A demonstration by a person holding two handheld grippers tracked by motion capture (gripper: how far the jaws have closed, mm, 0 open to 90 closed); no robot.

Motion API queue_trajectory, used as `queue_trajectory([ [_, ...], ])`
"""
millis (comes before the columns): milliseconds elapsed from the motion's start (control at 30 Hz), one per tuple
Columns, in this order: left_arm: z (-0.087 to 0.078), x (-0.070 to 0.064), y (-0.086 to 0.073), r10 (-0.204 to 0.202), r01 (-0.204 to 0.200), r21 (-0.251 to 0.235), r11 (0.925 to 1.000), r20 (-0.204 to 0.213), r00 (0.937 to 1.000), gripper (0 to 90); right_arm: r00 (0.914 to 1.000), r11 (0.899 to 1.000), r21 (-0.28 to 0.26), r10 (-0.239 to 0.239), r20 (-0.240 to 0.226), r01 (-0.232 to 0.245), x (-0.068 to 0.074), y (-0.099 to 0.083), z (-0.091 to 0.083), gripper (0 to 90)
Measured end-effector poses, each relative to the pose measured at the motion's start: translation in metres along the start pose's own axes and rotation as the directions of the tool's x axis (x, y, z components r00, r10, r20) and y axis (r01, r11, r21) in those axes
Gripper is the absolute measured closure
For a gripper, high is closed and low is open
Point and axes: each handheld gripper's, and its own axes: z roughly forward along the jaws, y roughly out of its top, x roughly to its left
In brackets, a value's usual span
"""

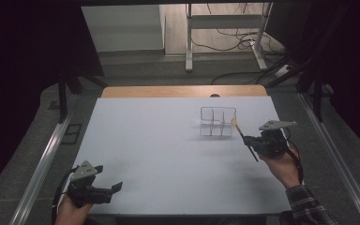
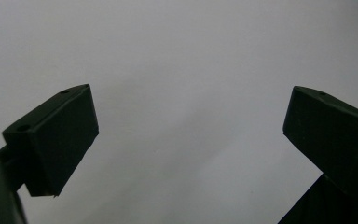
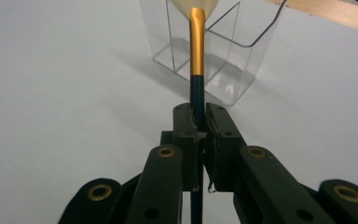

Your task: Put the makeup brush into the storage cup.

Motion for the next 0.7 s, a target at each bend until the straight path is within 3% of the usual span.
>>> queue_trajectory([
  [700,0.0003,0.0002,0.0001,-0.001,0.001,0.002,1.0,0.001,1.0,3.7,0.9979,0.986,-0.157,0.06,0.025,-0.056,-0.0049,0.0039,-0.0071,83.4],
])
